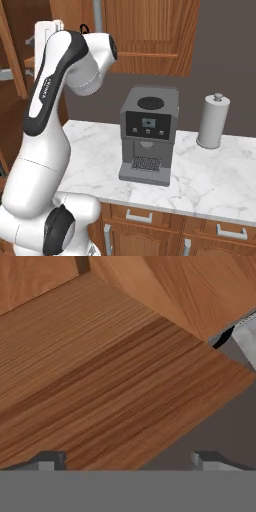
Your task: Open the cabinet, pick the kettle from the cabinet, and place it in the sink.
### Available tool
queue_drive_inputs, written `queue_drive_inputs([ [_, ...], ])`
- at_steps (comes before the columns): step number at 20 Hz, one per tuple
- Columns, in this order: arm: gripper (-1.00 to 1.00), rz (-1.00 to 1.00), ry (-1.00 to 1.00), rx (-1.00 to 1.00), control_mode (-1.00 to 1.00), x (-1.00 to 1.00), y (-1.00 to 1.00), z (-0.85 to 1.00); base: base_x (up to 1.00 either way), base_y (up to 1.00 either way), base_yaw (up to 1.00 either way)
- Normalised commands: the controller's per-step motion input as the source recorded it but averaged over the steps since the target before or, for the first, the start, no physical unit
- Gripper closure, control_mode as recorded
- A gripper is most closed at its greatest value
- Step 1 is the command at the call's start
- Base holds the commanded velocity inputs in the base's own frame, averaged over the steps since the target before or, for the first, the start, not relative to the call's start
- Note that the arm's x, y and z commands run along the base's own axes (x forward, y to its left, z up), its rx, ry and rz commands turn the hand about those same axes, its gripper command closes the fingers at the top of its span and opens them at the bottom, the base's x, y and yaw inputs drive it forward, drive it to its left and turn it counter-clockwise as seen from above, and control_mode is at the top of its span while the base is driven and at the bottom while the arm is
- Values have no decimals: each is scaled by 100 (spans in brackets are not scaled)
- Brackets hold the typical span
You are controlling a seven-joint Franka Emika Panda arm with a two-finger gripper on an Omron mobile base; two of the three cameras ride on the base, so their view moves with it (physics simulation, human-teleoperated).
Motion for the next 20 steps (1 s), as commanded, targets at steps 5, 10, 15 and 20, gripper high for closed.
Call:
queue_drive_inputs([
  [5, -100, 24, -1, 3, -100, 15, 19, 0, 0, 0, 0],
  [10, -100, 23, 0, 4, -100, 12, 16, 0, 0, 0, 0],
  [15, -100, 21, -8, 3, -100, -3, 33, 0, 0, 0, 0],
  [20, -100, 14, -20, 0, -100, -19, 41, 0, 0, 0, 0],
])
